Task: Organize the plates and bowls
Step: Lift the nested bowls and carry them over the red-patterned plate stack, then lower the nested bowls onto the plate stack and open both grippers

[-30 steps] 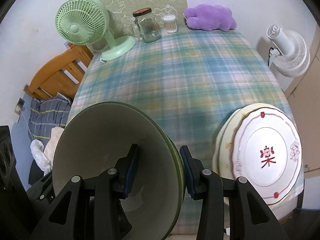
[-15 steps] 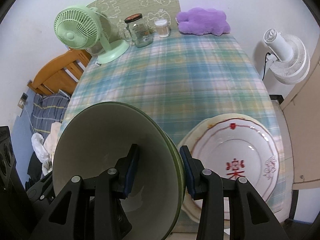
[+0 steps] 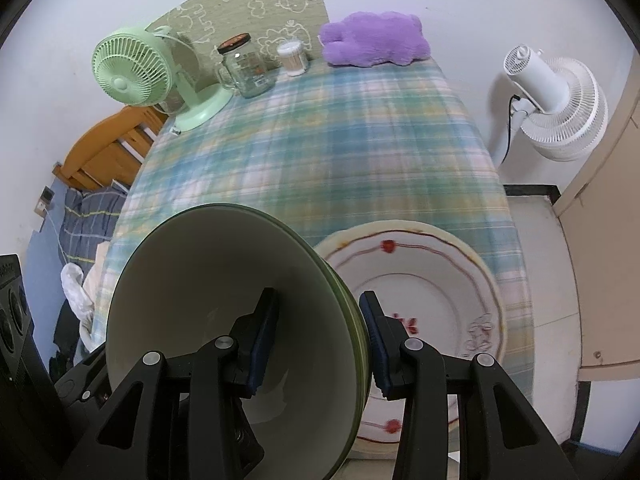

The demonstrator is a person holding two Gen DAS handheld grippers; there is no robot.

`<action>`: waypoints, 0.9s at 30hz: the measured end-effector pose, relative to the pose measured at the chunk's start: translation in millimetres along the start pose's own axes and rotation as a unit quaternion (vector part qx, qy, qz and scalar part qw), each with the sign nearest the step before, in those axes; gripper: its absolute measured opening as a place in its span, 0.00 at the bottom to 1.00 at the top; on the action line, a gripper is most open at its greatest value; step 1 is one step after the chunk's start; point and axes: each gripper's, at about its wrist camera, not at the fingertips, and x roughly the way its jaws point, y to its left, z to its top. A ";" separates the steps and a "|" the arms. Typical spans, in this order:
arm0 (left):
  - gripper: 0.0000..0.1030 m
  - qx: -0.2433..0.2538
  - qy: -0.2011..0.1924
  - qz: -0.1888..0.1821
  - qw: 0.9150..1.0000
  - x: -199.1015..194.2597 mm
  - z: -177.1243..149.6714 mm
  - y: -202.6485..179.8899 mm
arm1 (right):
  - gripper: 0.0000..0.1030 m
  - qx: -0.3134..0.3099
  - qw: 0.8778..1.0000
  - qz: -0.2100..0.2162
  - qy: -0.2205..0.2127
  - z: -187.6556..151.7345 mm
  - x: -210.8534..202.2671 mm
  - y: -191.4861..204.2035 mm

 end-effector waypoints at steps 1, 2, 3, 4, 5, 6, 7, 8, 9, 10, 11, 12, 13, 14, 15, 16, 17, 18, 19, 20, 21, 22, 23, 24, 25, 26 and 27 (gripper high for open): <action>0.57 -0.002 0.000 0.000 1.000 0.6 -1.2 -2.3 | 0.43 -0.002 1.000 0.000 0.001 0.1 -0.3 -4.0; 0.57 -0.006 -0.001 0.001 1.000 3.1 -2.1 -6.0 | 0.43 -0.005 1.000 0.000 0.002 0.4 -0.3 -8.2; 0.57 -0.008 -0.001 0.001 1.000 4.6 -3.0 -7.6 | 0.43 -0.007 1.000 0.000 0.004 0.5 -0.1 -12.1; 0.57 -0.011 -0.001 0.001 1.000 6.8 -3.7 -10.2 | 0.43 -0.009 1.000 0.000 0.005 0.9 0.7 -14.7; 0.57 -0.014 0.001 0.001 1.000 9.9 -4.4 -13.5 | 0.43 -0.012 1.000 -0.001 0.006 1.0 1.3 -17.8; 0.57 -0.015 0.001 0.001 1.000 11.9 -4.3 -15.6 | 0.43 -0.014 1.000 -0.001 0.008 1.3 2.1 -20.7; 0.57 -0.016 0.003 0.001 1.000 14.7 -4.6 -18.6 | 0.43 -0.015 1.000 -0.001 0.010 1.6 3.1 -23.6; 0.57 -0.018 0.005 0.000 1.000 17.7 -4.8 -21.5 | 0.43 -0.016 1.000 -0.001 0.012 1.9 4.2 -27.3; 0.57 -0.018 0.006 -0.001 1.000 18.6 -5.7 -22.8 | 0.43 -0.016 1.000 -0.002 0.014 2.2 5.2 -31.1; 0.57 -0.019 0.008 -0.002 1.000 21.7 -5.7 -25.1 | 0.43 -0.016 1.000 -0.003 0.015 2.2 5.9 -34.2; 0.57 -0.020 0.011 -0.003 1.000 25.0 -5.6 -27.4 | 0.43 -0.015 1.000 -0.004 0.017 2.2 7.0 -37.6; 0.57 -0.021 0.013 -0.004 1.000 27.0 -5.7 -29.0 | 0.43 -0.014 1.000 -0.005 0.020 2.5 8.4 -40.9; 0.57 -0.021 0.016 -0.006 1.000 30.1 -6.2 -31.0 | 0.43 -0.013 1.000 -0.006 0.021 2.6 9.5 -43.6; 0.57 -0.022 0.021 -0.009 1.000 34.1 -6.5 -33.2 | 0.43 -0.012 1.000 -0.008 0.024 2.9 11.3 -47.2; 0.57 -0.023 0.025 -0.010 0.999 37.6 -7.0 -35.4 | 0.43 -0.010 1.000 -0.010 0.027 3.3 12.8 -50.3; 0.57 -0.024 0.029 -0.012 0.999 40.8 -7.4 -36.9 | 0.43 -0.008 0.999 -0.012 0.030 3.3 14.7 -54.0; 0.57 -0.025 0.033 -0.013 0.999 44.4 -7.8 -38.5 | 0.43 -0.006 0.999 -0.014 0.034 3.5 17.3 -58.0; 0.57 -0.025 0.036 -0.014 0.999 46.6 -8.5 -40.2 | 0.43 -0.005 0.999 -0.016 0.038 3.4 19.4 -61.0; 0.57 -0.026 0.040 -0.016 0.999 49.9 -9.2 -41.6 | 0.43 -0.003 0.999 -0.018 0.043 3.4 22.1 -64.6; 0.57 -0.027 0.044 -0.017 0.999 53.0 -9.8 -42.8 | 0.43 -0.002 0.999 -0.020 0.046 3.1 23.5 -66.5; 0.57 -0.028 0.046 -0.018 0.998 54.9 -10.6 -43.9 | 0.43 -0.002 0.999 -0.021 0.048 2.6 25.0 -68.6; 0.57 -0.029 0.050 -0.018 0.998 57.7 -11.2 -44.9 | 0.43 0.000 0.998 -0.024 0.052 2.4 27.1 -71.2; 0.57 -0.029 0.054 -0.018 0.998 59.9 -11.8 -45.3 | 0.43 0.001 0.998 -0.024 0.054 2.3 28.7 -73.6; 0.57 -0.029 0.057 -0.018 0.998 61.1 -12.4 -45.2 | 0.43 0.002 0.998 -0.025 0.058 2.3 31.1 -76.2; 0.57 -0.027 0.055 -0.016 0.998 61.4 -11.9 -46.1 | 0.43 0.003 0.998 -0.025 0.062 2.1 33.3 -77.8; 0.57 -0.026 0.054 -0.014 0.998 61.4 -11.7 -46.6 | 0.43 0.005 0.998 -0.024 0.064 2.3 35.1 -78.4; 0.57 -0.027 0.055 -0.013 0.998 63.1 -11.2 -46.2 | 0.43 0.002 0.998 -0.025 0.061 2.9 35.3 -77.9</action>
